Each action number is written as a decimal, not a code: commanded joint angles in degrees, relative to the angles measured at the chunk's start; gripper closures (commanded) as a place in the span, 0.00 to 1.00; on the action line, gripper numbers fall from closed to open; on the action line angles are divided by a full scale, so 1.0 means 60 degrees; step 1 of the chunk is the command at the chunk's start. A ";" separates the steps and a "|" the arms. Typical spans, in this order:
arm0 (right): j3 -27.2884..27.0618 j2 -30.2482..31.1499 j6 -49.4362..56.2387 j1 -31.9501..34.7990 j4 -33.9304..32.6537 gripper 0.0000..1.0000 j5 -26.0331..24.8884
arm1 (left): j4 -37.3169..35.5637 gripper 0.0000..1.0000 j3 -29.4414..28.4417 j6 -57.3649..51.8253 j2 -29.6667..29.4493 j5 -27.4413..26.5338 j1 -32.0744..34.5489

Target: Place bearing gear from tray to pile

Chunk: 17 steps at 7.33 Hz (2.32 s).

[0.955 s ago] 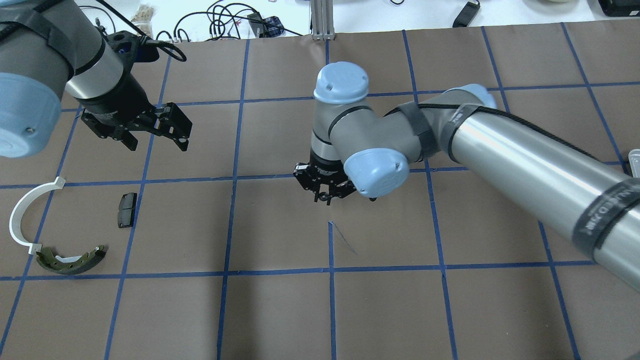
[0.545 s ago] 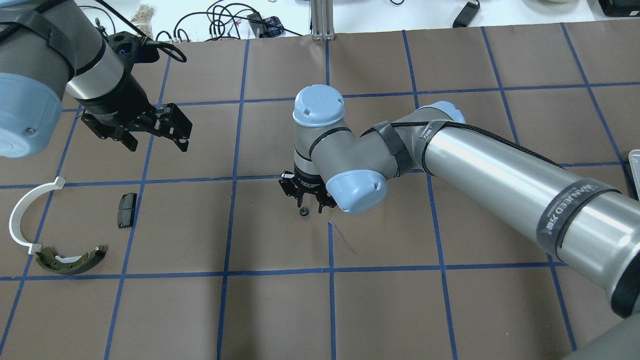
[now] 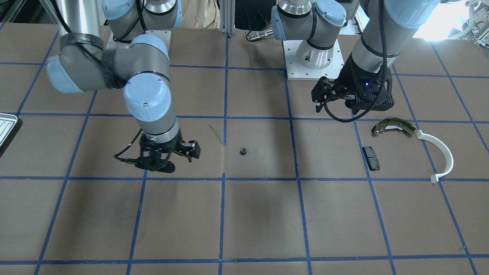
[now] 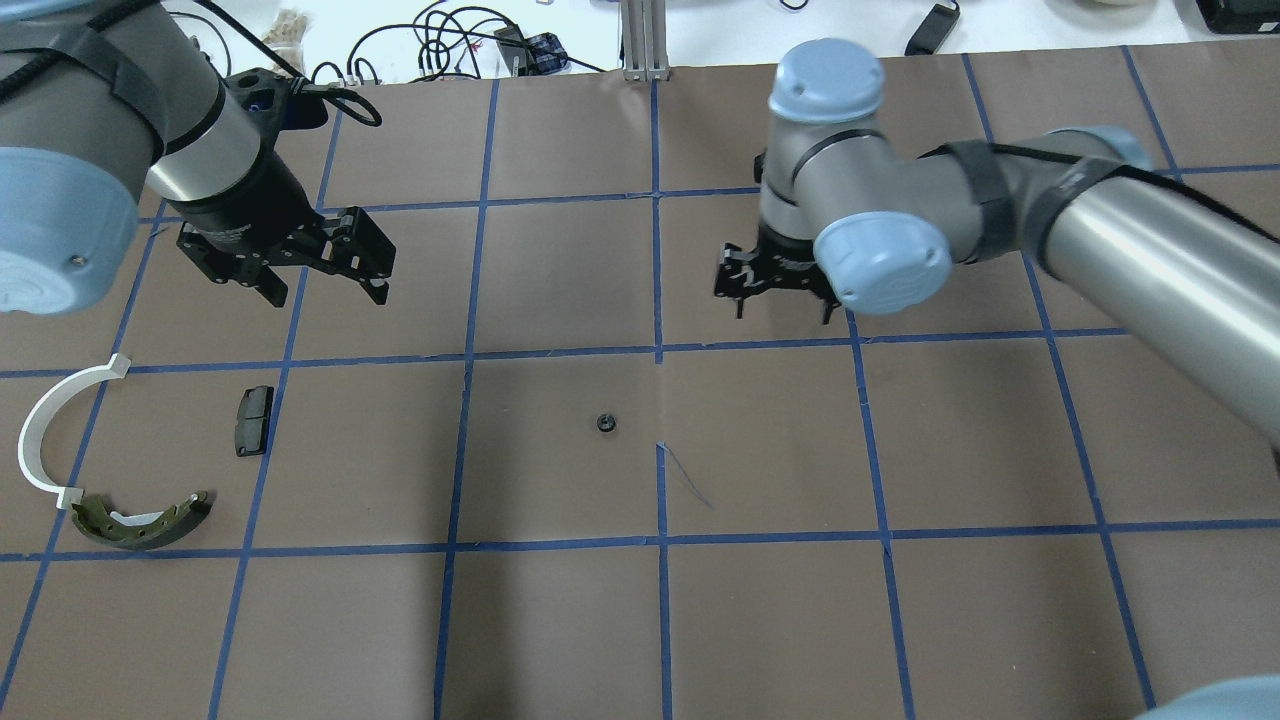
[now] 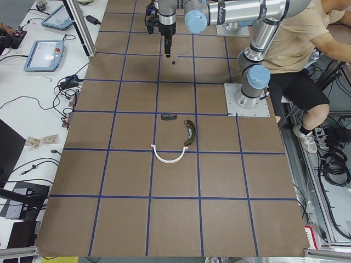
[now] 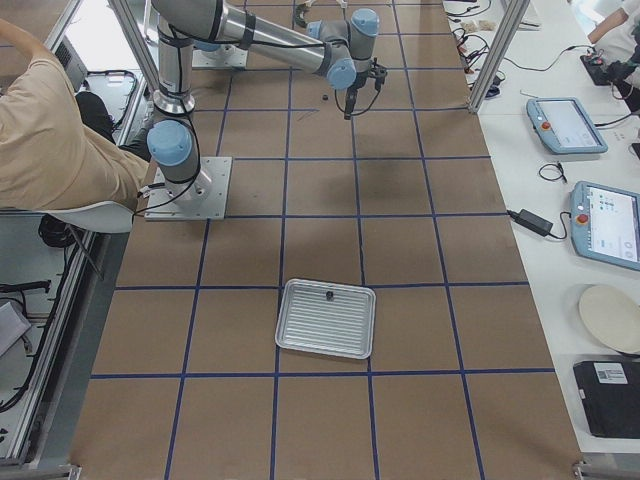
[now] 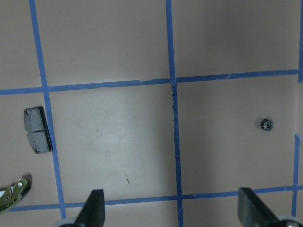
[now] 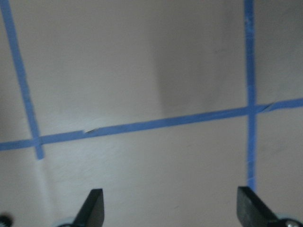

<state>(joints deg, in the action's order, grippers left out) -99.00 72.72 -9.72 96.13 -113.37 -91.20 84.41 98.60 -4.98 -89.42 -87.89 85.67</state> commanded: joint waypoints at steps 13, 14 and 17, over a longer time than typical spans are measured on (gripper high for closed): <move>-0.0198 -0.1778 1.8550 -0.9414 -0.2448 0.00 -0.0400 | -0.6493 0.02 0.2478 0.3423 -0.3698 0.0162 0.3695; -0.0388 -0.1778 1.8641 -0.9459 -0.2549 0.00 -0.0386 | -0.6480 0.08 0.2507 0.3394 -0.3772 0.0147 0.3724; -0.0507 -0.1763 1.9608 -0.9503 -0.2594 0.00 -0.0356 | -0.6480 0.39 0.2492 0.3320 -0.4007 0.0162 0.3754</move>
<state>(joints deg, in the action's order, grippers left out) -101.85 62.07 105.81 39.18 -128.80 -93.42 45.54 113.62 14.80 -112.84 -86.93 108.10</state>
